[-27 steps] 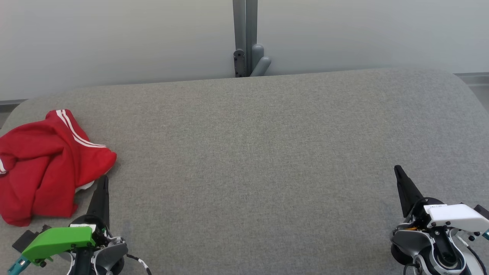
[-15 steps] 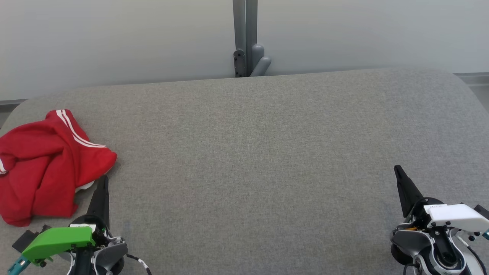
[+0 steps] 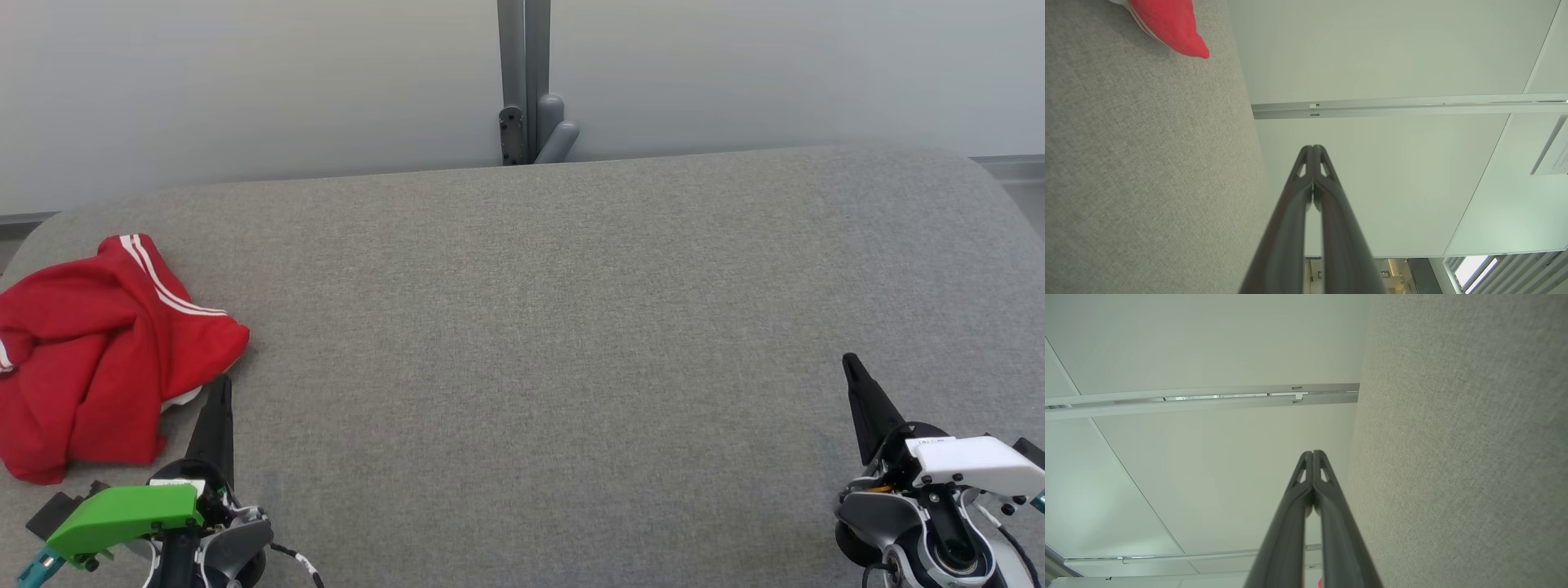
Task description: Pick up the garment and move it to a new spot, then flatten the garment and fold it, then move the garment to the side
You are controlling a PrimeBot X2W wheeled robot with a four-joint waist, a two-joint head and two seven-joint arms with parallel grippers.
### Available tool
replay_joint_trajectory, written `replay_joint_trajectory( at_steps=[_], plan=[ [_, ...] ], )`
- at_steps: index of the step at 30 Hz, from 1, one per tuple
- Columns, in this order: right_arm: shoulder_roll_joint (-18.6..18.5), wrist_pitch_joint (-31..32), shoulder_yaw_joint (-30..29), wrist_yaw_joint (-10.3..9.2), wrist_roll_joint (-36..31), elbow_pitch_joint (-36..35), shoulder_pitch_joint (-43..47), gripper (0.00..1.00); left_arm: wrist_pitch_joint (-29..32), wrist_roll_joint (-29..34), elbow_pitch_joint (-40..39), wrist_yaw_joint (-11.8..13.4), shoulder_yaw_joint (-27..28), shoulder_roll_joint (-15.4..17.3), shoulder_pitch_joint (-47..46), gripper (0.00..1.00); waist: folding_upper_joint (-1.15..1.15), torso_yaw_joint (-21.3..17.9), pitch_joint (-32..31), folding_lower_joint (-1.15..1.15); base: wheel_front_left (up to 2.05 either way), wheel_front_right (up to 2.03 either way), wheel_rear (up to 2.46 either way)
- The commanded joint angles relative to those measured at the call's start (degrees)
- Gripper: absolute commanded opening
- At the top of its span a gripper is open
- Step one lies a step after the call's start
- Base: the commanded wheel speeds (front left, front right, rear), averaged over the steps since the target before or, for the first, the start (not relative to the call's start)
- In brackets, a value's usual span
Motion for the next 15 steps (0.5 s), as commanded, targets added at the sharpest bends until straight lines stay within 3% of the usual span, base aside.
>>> replay_joint_trajectory(
  at_steps=[1, 15],
  plan=[
    [-0.27, 0.03, -0.15, 0.02, 0.32, -0.21, -0.47, 0.0, 0.07, -0.03, -0.28, -0.33, 0.28, 0.31, -0.55, 0.0, 0.42, 0.0, 0.0, 0.0, 0.0, 0.0, 0.0],
    [-0.27, 0.04, -0.15, 0.02, 0.32, -0.21, -0.47, 0.0, 0.07, -0.03, -0.28, -0.33, 0.28, 0.31, -0.55, 0.0, 0.42, 0.0, 0.0, 0.0, 0.0, 0.0, 0.0]
  ],
)
